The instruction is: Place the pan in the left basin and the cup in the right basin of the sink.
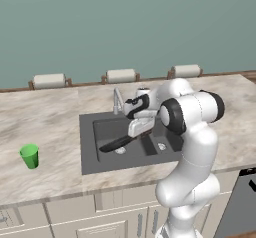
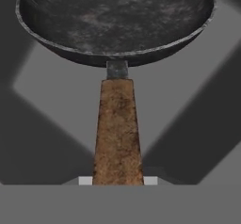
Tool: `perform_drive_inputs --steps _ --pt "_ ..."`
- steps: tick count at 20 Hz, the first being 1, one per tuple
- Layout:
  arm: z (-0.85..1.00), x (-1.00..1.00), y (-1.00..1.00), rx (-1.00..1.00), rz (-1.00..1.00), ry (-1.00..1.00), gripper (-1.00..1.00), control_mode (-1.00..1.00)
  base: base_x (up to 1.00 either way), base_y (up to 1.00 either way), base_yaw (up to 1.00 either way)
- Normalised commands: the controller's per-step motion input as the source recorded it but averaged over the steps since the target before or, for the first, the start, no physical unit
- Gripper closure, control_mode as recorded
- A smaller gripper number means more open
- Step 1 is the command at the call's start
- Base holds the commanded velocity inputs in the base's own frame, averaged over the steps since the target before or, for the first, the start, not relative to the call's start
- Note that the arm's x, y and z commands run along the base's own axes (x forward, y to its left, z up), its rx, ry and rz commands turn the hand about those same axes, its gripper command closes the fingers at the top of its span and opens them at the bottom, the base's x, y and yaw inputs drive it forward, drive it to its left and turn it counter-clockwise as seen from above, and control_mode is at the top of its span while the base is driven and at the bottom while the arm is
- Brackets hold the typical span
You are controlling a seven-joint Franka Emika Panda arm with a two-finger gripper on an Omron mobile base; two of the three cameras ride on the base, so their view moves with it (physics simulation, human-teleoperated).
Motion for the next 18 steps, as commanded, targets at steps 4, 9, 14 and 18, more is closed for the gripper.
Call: perform_drive_inputs --steps 4,9,14,18 --pt "-0.25 0.0 0.0 0.0 0.0 0.0 1.0 -1.0 0.0 0.0 0.0" --pt "-0.27 0.0 0.0 0.0 0.0 0.0 1.0 -1.0 0.0 0.0 0.0" --pt "-0.25 0.0 0.0 0.0 0.0 0.0 1.0 -1.0 0.0 0.0 0.0" --pt "-0.12 0.0 0.0 0.0 0.0 0.0 1.0 -1.0 0.0 0.0 0.0"
